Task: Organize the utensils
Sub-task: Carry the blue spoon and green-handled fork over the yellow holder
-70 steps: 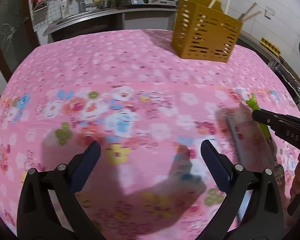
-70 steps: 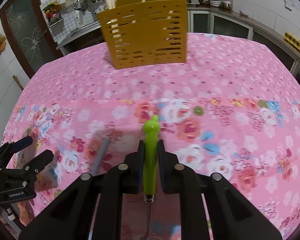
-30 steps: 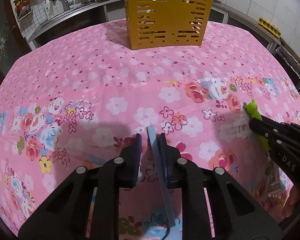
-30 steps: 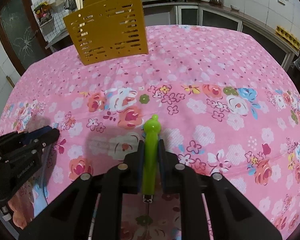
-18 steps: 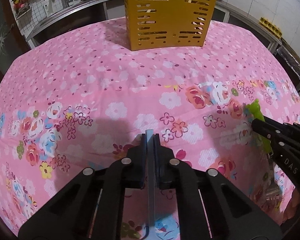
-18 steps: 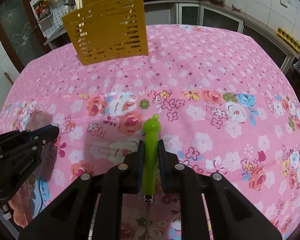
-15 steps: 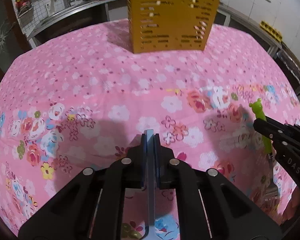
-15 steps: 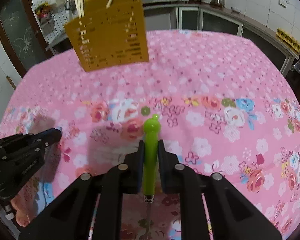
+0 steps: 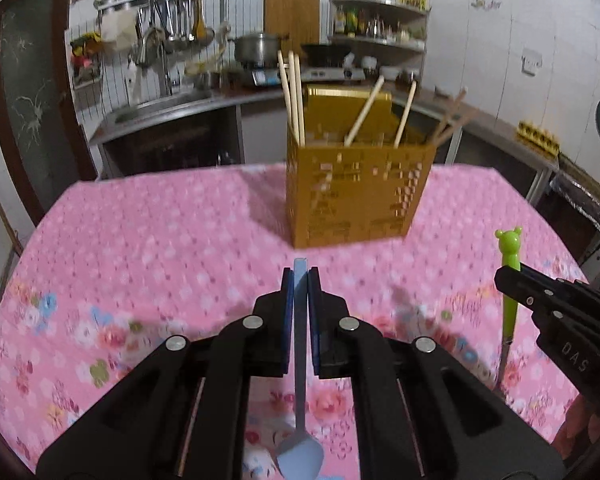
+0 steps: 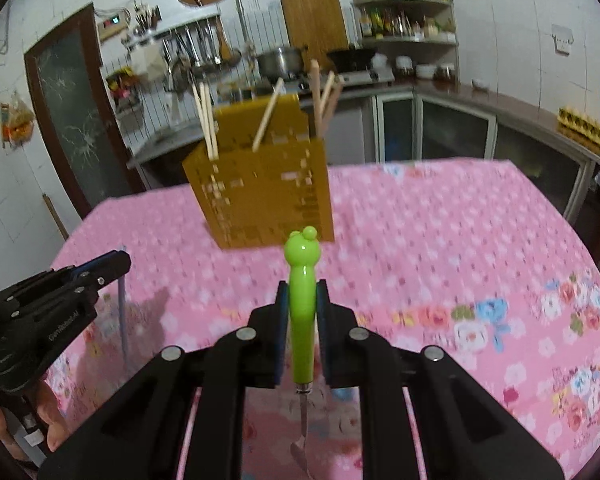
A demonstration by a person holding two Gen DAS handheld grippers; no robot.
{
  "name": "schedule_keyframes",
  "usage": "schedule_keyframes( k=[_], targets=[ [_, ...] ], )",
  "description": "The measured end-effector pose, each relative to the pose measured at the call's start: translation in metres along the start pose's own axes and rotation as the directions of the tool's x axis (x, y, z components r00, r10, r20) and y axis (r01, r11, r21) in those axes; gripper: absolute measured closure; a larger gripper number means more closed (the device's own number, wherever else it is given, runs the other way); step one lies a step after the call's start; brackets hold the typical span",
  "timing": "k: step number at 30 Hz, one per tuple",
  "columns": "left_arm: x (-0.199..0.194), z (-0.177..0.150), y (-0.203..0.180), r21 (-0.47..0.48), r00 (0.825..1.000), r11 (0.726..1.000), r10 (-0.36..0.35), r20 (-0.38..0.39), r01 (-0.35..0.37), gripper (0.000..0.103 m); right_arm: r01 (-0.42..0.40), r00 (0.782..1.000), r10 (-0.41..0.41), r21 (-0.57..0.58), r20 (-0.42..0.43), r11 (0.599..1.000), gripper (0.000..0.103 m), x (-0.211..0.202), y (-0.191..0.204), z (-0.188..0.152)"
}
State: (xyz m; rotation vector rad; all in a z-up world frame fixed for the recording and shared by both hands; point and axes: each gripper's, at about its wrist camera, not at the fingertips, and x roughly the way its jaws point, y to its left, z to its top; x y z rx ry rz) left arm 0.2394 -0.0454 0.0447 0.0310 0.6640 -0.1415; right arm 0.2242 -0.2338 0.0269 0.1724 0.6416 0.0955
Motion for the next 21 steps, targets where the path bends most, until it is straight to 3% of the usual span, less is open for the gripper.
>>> schedule_keyframes(
  k=[14,21],
  targets=[
    [-0.003,0.029,0.007,0.001,0.987,0.999,-0.039,0.157,0.039,0.097,-0.015,0.983,0.021,-0.037,0.184,0.999,0.090,-0.013,0.013,0.032],
    [-0.020,0.080,0.020,-0.019,0.967,0.997,-0.072,0.243,0.079,0.097,-0.037,0.962,0.047,-0.045,0.268,0.998,0.090,-0.023,0.020,0.077]
  ],
)
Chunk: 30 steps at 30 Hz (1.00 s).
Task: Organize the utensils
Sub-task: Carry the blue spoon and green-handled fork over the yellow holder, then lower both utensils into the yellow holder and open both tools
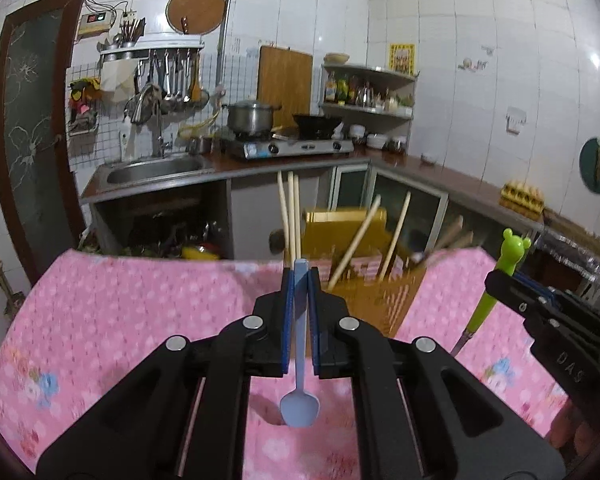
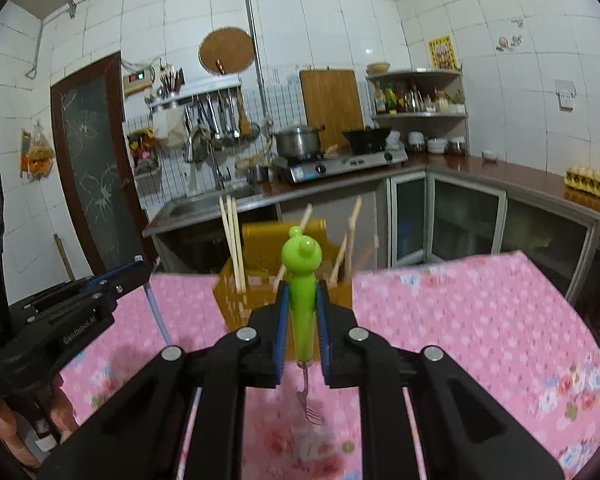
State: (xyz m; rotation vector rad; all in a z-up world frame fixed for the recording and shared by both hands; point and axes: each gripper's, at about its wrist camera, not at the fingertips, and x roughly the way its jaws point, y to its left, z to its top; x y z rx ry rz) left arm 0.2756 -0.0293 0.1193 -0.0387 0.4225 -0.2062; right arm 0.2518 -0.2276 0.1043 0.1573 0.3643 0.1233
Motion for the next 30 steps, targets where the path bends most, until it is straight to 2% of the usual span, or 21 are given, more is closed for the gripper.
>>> schedule_keyframes(
  k=[5,9,13,19,24,30],
  targets=[
    [-0.003,0.053,0.003,-0.021,0.997,1.000,-0.017,0.079,0.019,0.097,-0.021,0.998,0.019,0.029,0.066,0.999,0.090,0.009,-0.001,0.045],
    [-0.003,0.094,-0.009,0.013,0.987,1.000,-0.014,0.158,0.012,0.097,-0.022,0.995,0.015,0.069,0.101,0.997,0.090,0.022,-0.005,0.078],
    [0.010,0.112,-0.019,0.016,0.983,1.000,-0.029,0.181,0.027,0.097,-0.014,0.994,0.002,0.104,0.110,0.994,0.090,0.046,-0.013,0.095],
    [0.049,0.098,-0.036,0.055,0.987,0.998,-0.033,0.157,0.025,0.097,0.016,0.994,-0.029,0.118,0.105,0.993,0.090,0.075,-0.024,0.084],
    [0.082,0.070,-0.037,0.074,0.994,0.997,-0.023,0.108,0.015,0.097,0.055,0.998,-0.059,0.127,0.031,0.990,0.090,0.105,-0.037,0.062],
    [0.110,0.045,-0.024,0.062,0.998,0.998,0.008,0.059,-0.011,0.097,0.094,0.996,-0.094,0.029,-0.002,0.995,0.089,0.123,-0.029,0.034]
  ],
)
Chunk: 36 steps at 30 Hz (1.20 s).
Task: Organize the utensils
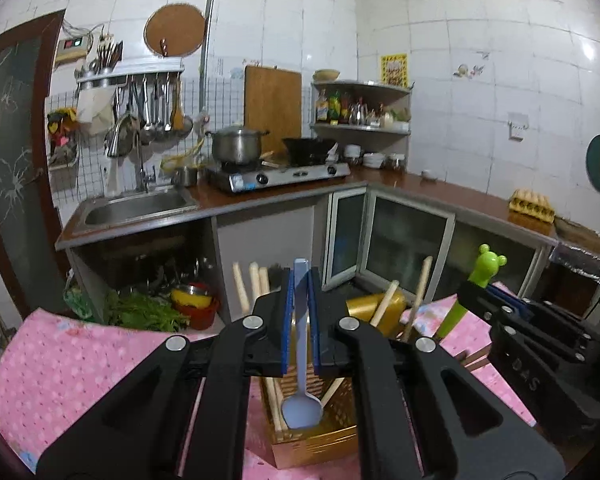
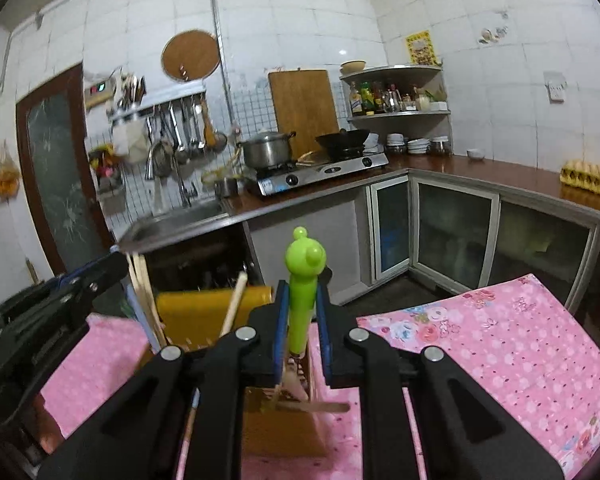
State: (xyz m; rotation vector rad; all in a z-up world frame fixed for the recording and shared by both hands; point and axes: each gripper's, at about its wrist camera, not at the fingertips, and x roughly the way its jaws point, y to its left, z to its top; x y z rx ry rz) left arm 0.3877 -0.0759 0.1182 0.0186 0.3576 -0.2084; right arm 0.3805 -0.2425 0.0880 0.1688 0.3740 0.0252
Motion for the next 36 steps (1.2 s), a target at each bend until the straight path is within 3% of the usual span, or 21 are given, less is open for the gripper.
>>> schedule_keyframes(
  k=[6,11,13,17,19,21,23,25,29,36],
  targets=[
    [0.014,-0.024,0.009,-0.014,0.999,1.000,0.015,-0.029,-0.015,0.097,0.014,1.000,-0.012,-0.126,0.018,0.992,0.087,0.001,0.014,-0.018],
    [0.022,-0.032,0.019,-0.037,0.998,0.999,0.018,-0.064,-0.020,0.096,-0.008,1.000,0.005,-0.141,-0.020,0.990,0.086,0.001,0.014,-0.015],
    [0.020,-0.030,0.023,-0.048,0.997,0.999,0.014,-0.075,-0.018,0.096,-0.033,0.999,0.028,-0.130,-0.043,0.991,0.074,0.000,0.013,-0.012],
    [-0.001,-0.022,0.028,-0.044,0.997,0.999,0.023,-0.070,-0.026,0.096,-0.036,0.999,0.036,-0.088,-0.005,0.995,0.051,-0.024,0.005,-0.001],
    [-0.019,-0.018,0.032,-0.041,0.997,0.999,0.030,-0.065,-0.032,0.085,-0.030,1.000,0.029,-0.094,-0.004,0.995,0.051,-0.035,0.004,0.002],
    [-0.038,-0.019,0.036,-0.046,0.998,0.998,0.036,-0.056,-0.039,0.052,-0.026,1.000,0.025,-0.106,-0.007,0.994,0.048,-0.048,0.003,0.002],
    [-0.063,-0.023,0.039,-0.045,0.998,0.997,0.057,-0.025,-0.059,0.036,-0.009,1.000,0.009,-0.125,0.002,0.992,0.041,-0.067,0.002,-0.003],
    [-0.090,-0.033,0.040,-0.029,0.998,0.998,0.064,-0.014,-0.064,0.030,0.013,1.000,-0.009,-0.144,0.023,0.989,0.031,-0.091,0.003,-0.015],
    [-0.133,-0.056,0.038,-0.030,0.995,0.995,0.100,0.006,-0.099,0.006,0.023,0.999,-0.016,-0.147,0.050,0.989,0.021,-0.135,0.005,-0.048],
    [-0.207,-0.104,0.036,-0.075,0.994,0.992,0.105,0.021,-0.104,0.005,0.042,0.997,-0.035,-0.102,0.072,0.994,0.006,-0.202,0.005,-0.103]
  ],
)
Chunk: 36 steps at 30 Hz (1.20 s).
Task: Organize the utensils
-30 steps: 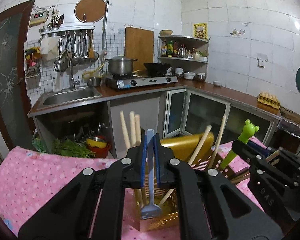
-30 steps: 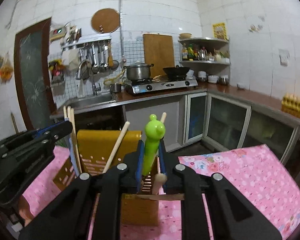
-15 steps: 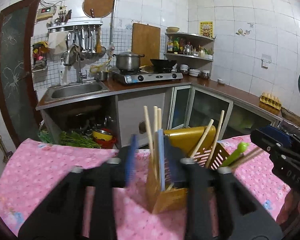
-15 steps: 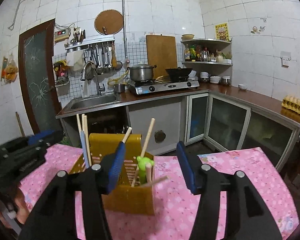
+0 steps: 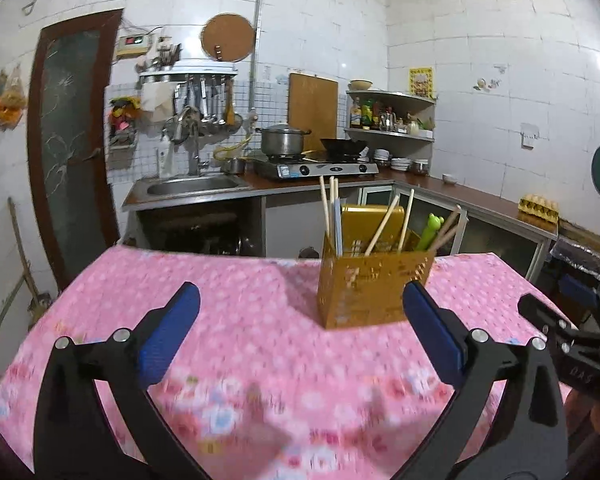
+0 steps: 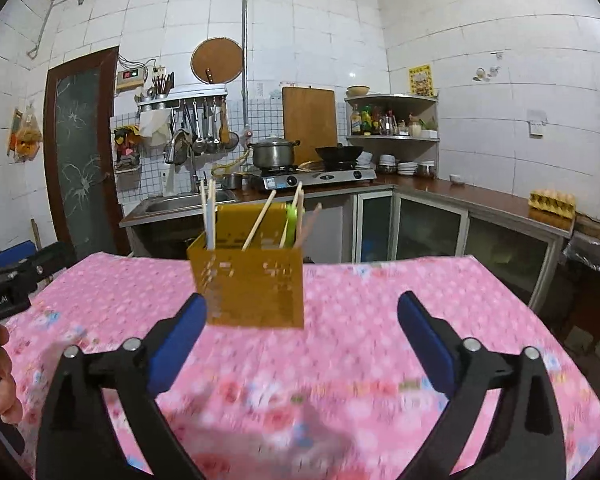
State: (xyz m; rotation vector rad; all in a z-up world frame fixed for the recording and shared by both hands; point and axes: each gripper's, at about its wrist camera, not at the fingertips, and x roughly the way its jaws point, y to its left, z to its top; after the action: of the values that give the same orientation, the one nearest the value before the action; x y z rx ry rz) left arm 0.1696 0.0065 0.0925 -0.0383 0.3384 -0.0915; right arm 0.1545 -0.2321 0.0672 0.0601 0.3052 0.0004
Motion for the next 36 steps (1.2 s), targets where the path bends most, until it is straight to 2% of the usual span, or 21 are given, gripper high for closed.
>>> schedule_keyframes(
  k=[4,11,15,23,36],
  targets=[
    [-0.024,-0.028,0.002,-0.026,1.000,1.000,-0.010,-0.022,0.010,0.005,0.020,1.000,-0.020,0.000,0.014,1.000,0.004,-0.028,0.004,-0.023],
    [-0.051,-0.071,0.000,-0.005,0.998,0.998,0.065,0.014,-0.065,0.005,0.029,0.996,-0.028,-0.006,0.079,1.000,0.004,-0.062,0.010,-0.053],
    [-0.055,-0.090,0.002,0.005,0.998,0.998,0.060,0.003,-0.060,0.005,0.021,0.995,-0.020,-0.011,0.094,1.000,0.004,-0.063,0.011,-0.056],
    [-0.051,-0.101,0.000,0.028,0.997,0.996,0.082,0.013,-0.082,0.005,0.046,0.993,-0.043,-0.025,0.112,0.999,0.004,-0.065,0.011,-0.067],
    [-0.055,-0.104,-0.006,0.067,0.996,0.994,0.084,0.042,-0.087,0.005,0.027,0.992,-0.027,0.003,0.122,1.000,0.004,-0.066,0.006,-0.070]
  ],
)
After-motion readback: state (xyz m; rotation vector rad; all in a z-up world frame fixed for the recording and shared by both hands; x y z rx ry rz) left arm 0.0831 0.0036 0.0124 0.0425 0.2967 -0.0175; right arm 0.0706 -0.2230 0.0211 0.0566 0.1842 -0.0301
